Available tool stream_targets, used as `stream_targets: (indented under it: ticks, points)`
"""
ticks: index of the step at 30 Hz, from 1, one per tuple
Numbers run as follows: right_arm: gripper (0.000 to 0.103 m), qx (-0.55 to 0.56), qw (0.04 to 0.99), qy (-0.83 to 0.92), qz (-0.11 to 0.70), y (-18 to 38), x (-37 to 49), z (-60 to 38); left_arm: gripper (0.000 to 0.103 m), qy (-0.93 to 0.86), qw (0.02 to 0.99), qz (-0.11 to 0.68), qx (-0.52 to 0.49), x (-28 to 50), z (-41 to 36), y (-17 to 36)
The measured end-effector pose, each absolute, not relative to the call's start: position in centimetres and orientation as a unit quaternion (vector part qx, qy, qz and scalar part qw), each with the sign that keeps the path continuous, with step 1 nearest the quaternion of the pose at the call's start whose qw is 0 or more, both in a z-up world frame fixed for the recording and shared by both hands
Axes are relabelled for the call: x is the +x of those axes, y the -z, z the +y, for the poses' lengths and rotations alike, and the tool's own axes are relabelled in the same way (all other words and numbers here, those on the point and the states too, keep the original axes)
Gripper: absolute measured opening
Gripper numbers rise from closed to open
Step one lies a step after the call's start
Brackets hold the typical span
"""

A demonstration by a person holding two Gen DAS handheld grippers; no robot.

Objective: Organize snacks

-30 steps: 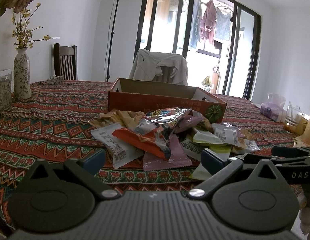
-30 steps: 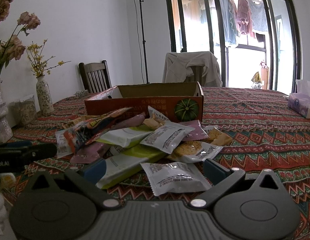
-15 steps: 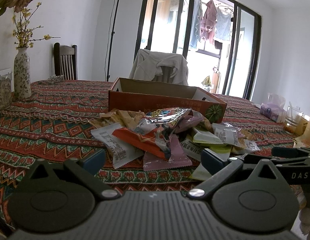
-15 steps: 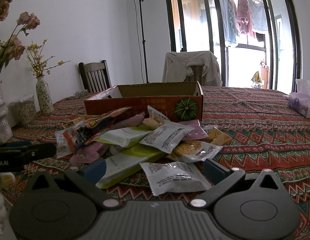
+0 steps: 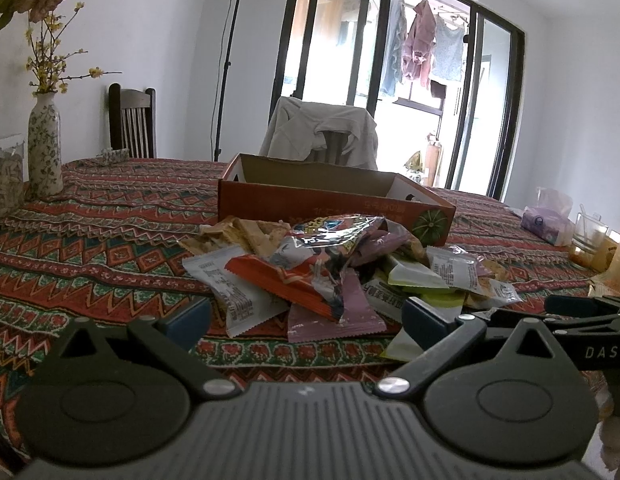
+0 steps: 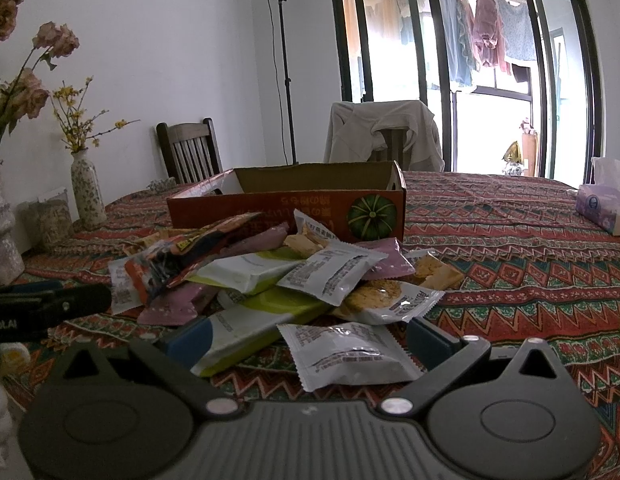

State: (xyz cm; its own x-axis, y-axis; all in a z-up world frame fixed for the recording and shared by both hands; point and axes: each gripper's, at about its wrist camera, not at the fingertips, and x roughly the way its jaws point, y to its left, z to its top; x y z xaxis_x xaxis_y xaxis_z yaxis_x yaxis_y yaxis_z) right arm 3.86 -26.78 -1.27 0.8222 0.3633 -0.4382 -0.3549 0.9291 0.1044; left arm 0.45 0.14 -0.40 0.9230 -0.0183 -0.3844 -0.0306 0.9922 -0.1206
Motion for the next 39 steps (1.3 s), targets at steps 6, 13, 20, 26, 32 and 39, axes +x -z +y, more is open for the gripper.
stream_targets:
  ticks: [6, 13, 20, 26, 32, 39]
  points:
    - [0.103, -0.001, 0.953, -0.184, 0.24, 1.5, 4.3, -27.2, 0.103, -0.003, 0.978, 0.199, -0.064, 0.6, 0.2, 0.6]
    - [0.082, -0.006, 0.943, -0.182, 0.277, 2.3, 6.1, -27.4, 0.103, -0.005, 0.977, 0.203, -0.066, 0.9, 0.4, 0.8]
    - [0.072, -0.023, 0.938, -0.188, 0.289, 3.5, 7.5, -27.0, 0.103, -0.01, 0.976, 0.208, -0.071, 1.1, 0.7, 0.9]
    - [0.035, -0.013, 0.941, -0.176, 0.288, 3.5, 7.9, -27.9, 0.103, -0.01, 0.974, 0.214, -0.072, 1.4, 0.7, 1.2]
    - [0.017, 0.001, 0.949, -0.178, 0.261, 2.8, 7.2, -28.8, 0.103, -0.011, 0.973, 0.22, -0.071, 1.7, 0.5, 1.5]
    - [0.016, 0.006, 0.955, -0.194, 0.222, 1.3, 5.8, -28.8, 0.103, -0.015, 0.971, 0.226, -0.07, 2.3, 0.6, 1.3]
